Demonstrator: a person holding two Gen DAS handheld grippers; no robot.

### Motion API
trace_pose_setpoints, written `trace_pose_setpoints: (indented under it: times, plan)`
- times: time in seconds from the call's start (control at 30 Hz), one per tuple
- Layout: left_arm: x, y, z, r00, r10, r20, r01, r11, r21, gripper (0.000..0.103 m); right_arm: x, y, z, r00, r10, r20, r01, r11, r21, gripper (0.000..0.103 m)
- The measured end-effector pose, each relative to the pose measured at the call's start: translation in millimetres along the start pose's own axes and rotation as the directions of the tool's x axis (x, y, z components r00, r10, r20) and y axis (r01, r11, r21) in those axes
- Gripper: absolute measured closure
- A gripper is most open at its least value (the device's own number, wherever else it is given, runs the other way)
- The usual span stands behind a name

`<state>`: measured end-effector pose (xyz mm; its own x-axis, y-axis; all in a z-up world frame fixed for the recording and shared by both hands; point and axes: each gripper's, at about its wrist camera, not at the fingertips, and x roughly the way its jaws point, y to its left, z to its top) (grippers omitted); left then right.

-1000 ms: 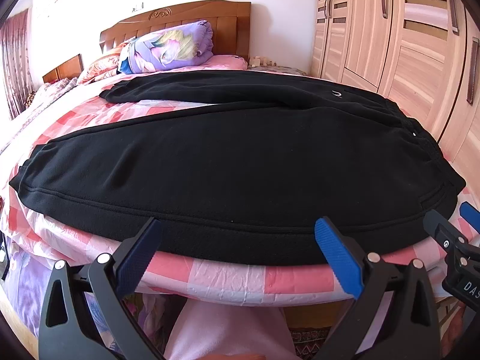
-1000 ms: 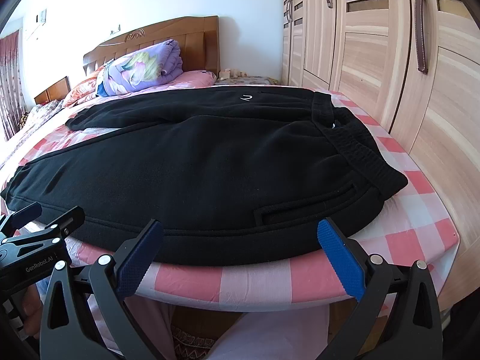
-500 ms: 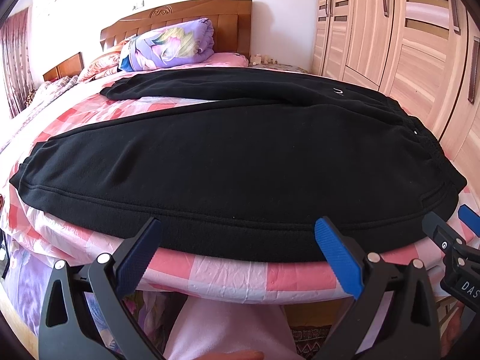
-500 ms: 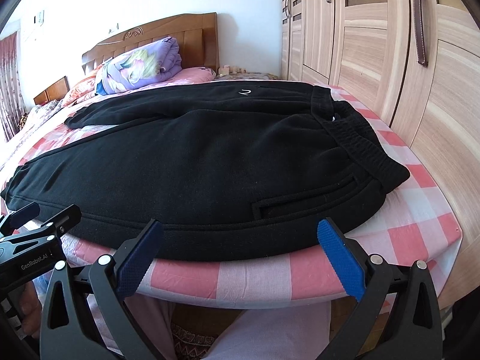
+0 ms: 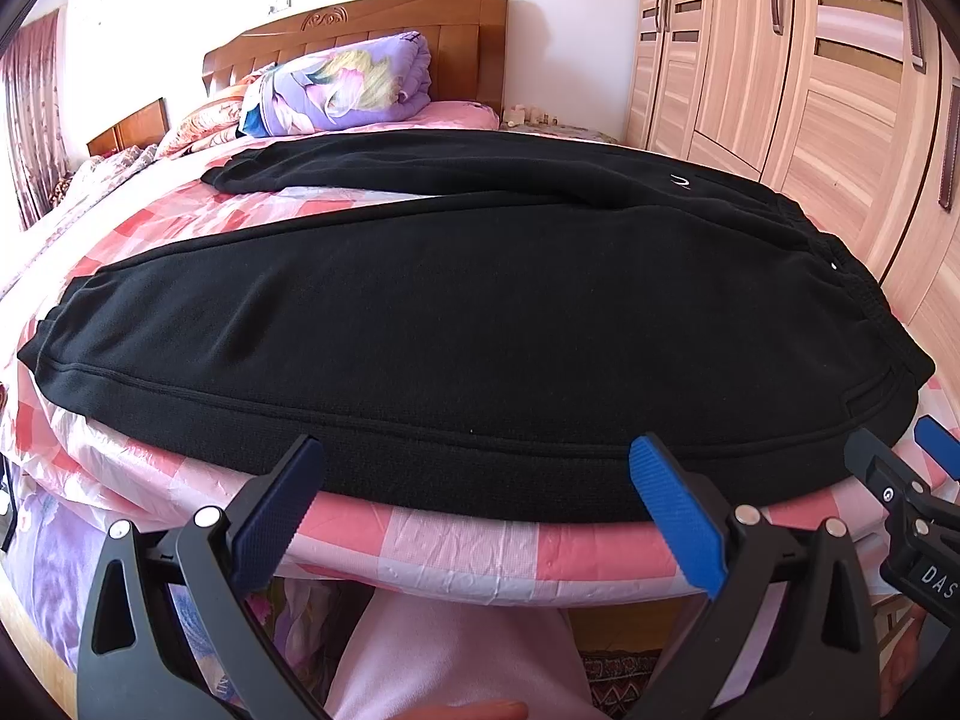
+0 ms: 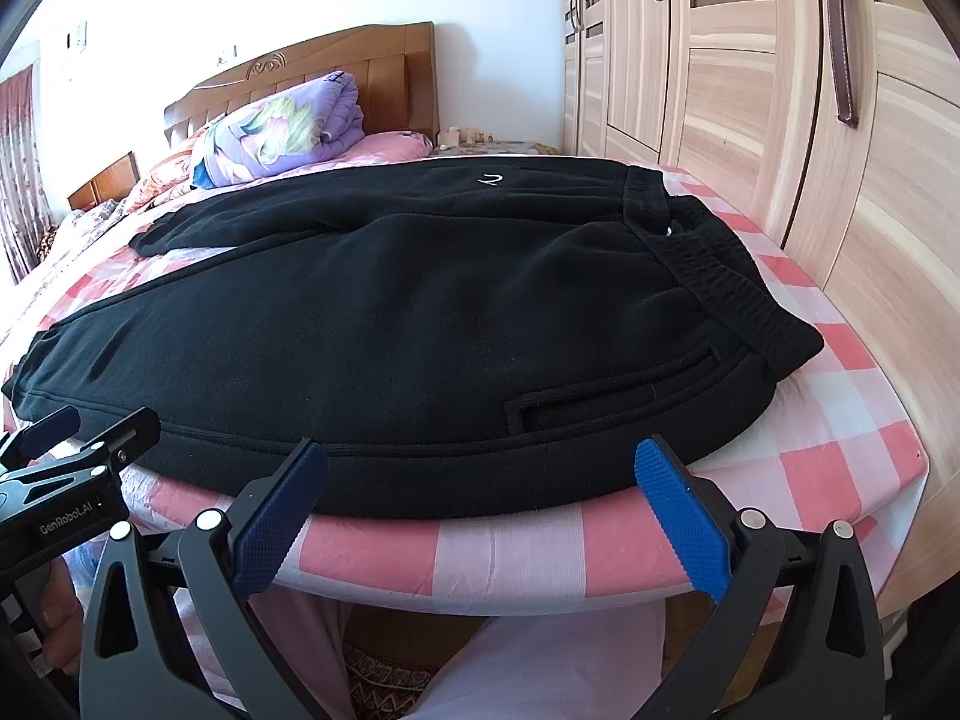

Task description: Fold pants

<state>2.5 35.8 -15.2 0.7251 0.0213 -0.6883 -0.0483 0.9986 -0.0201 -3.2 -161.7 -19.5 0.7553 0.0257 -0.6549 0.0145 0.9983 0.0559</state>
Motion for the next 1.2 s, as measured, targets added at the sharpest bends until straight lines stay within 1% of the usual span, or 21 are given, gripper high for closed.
trace_pose_setpoints:
  times: [0.37, 0.43, 0.5, 0.53, 0.57, 0.63, 0.67, 0.7, 0.73, 0.77, 0.8, 0.83, 0.87, 0.93, 0.97, 1.0, 1.07, 1.1, 1.13, 1.17, 1.2]
  plan:
    - [-0.1, 2.0, -0.2, 1.000, -0.008, -0.006, 0.008, 1.000, -0.014, 0.001, -0.6, -0.8, -2.2, 1.000, 0.003, 0.011, -0.003, 1.000, -0.002, 0.004]
    - [-3.0, 2.2, -1.5, 0.998, -0.063, -0.019, 0.063, 0.998, -0.013, 0.001, -2.5, -2.8, -0.2, 1.000, 0.003, 0.028, -0.003, 1.000, -0.011, 0.004]
    - [-6.6, 2.3, -5.6, 0.984, -0.176, -0.040, 0.176, 0.984, -0.014, 0.001, -4.7, -9.0, 3.9, 0.998, -0.006, 0.064, 0.008, 1.000, -0.018, 0.004]
    - [-7.0, 2.6, -6.6, 0.977, -0.208, -0.051, 0.207, 0.978, -0.016, 0.001, -4.0, -13.7, 8.6, 0.997, -0.008, 0.076, 0.009, 1.000, -0.014, 0.004]
    - [-7.8, 3.7, -7.8, 0.970, -0.236, -0.063, 0.235, 0.972, -0.020, 0.001, -1.9, -18.5, 15.1, 0.997, -0.007, 0.082, 0.008, 1.000, -0.007, 0.004]
    - [-11.0, 5.7, -8.3, 0.968, -0.240, -0.075, 0.239, 0.971, -0.026, 0.001, 5.1, -32.3, 38.3, 0.995, -0.013, 0.103, 0.011, 1.000, 0.017, 0.004]
    - [-11.1, 4.9, -8.6, 0.965, -0.249, -0.081, 0.248, 0.968, -0.032, 0.001, 8.7, -38.3, 51.7, 0.993, -0.013, 0.116, 0.011, 1.000, 0.023, 0.004]
    - [-10.5, 6.0, -8.2, 0.957, -0.274, -0.093, 0.271, 0.962, -0.042, 0.001, 15.6, -46.1, 72.0, 0.992, -0.012, 0.129, 0.010, 1.000, 0.020, 0.004]
    - [-10.3, 5.9, -8.8, 0.951, -0.293, -0.098, 0.290, 0.956, -0.045, 0.001, 22.3, -51.1, 88.2, 0.991, -0.009, 0.130, 0.008, 1.000, 0.015, 0.004]
    - [-9.9, 5.5, -8.4, 0.944, -0.317, -0.093, 0.315, 0.948, -0.035, 0.001, 36.0, -58.5, 113.8, 0.994, 0.014, 0.112, -0.014, 1.000, 0.006, 0.004]
    - [-12.7, 7.1, -5.7, 0.948, -0.311, -0.067, 0.310, 0.950, -0.023, 0.001, 46.6, -63.1, 130.6, 0.995, 0.037, 0.089, -0.037, 0.999, -0.003, 0.004]
    - [-14.6, 7.9, 0.7, 0.959, -0.283, -0.027, 0.283, 0.959, -0.009, 0.001, 61.1, -69.1, 152.6, 0.996, 0.064, 0.069, -0.063, 0.998, -0.012, 0.004]
    - [-14.3, 8.7, 15.6, 0.972, -0.235, 0.019, 0.235, 0.972, 0.012, 0.002, 75.1, -73.6, 171.5, 0.996, 0.074, 0.058, -0.072, 0.997, -0.023, 0.004]
    - [-3.2, 8.8, 48.5, 0.975, -0.220, 0.010, 0.220, 0.975, 0.040, 0.001, 117.1, -76.8, 214.8, 0.998, 0.056, -0.002, -0.056, 0.993, -0.100, 0.004]
    - [12.1, 8.5, 77.7, 0.974, -0.226, -0.024, 0.227, 0.972, 0.059, 0.001, 147.8, -74.0, 237.7, 0.993, 0.095, -0.076, -0.107, 0.981, -0.165, 0.004]
    - [25.4, 7.7, 97.1, 0.974, -0.222, -0.052, 0.226, 0.970, 0.085, 0.001, 170.5, -71.3, 253.2, 0.985, 0.127, -0.120, -0.150, 0.967, -0.206, 0.004]
    - [60.1, 0.7, 138.4, 0.968, -0.221, -0.120, 0.239, 0.955, 0.173, 0.001, 204.6, -66.6, 274.0, 0.974, 0.150, -0.170, -0.191, 0.948, -0.254, 0.004]
    - [85.3, -1.2, 161.4, 0.962, -0.217, -0.169, 0.250, 0.945, 0.212, 0.001, 229.6, -64.9, 288.5, 0.964, 0.165, -0.210, -0.220, 0.936, -0.275, 0.004]
    - [108.2, -0.8, 180.6, 0.959, -0.194, -0.208, 0.240, 0.945, 0.222, 0.001, 245.9, -62.8, 296.2, 0.957, 0.169, -0.234, -0.235, 0.927, -0.292, 0.004]
    - [139.2, 3.6, 206.5, 0.953, -0.170, -0.252, 0.223, 0.954, 0.199, 0.001, 261.9, -59.4, 302.3, 0.950, 0.174, -0.260, -0.253, 0.917, -0.308, 0.004]
    - [164.6, 8.8, 228.4, 0.938, -0.189, -0.290, 0.238, 0.961, 0.143, 0.002, 280.7, -54.8, 308.0, 0.937, 0.191, -0.294, -0.284, 0.904, -0.320, 0.004]
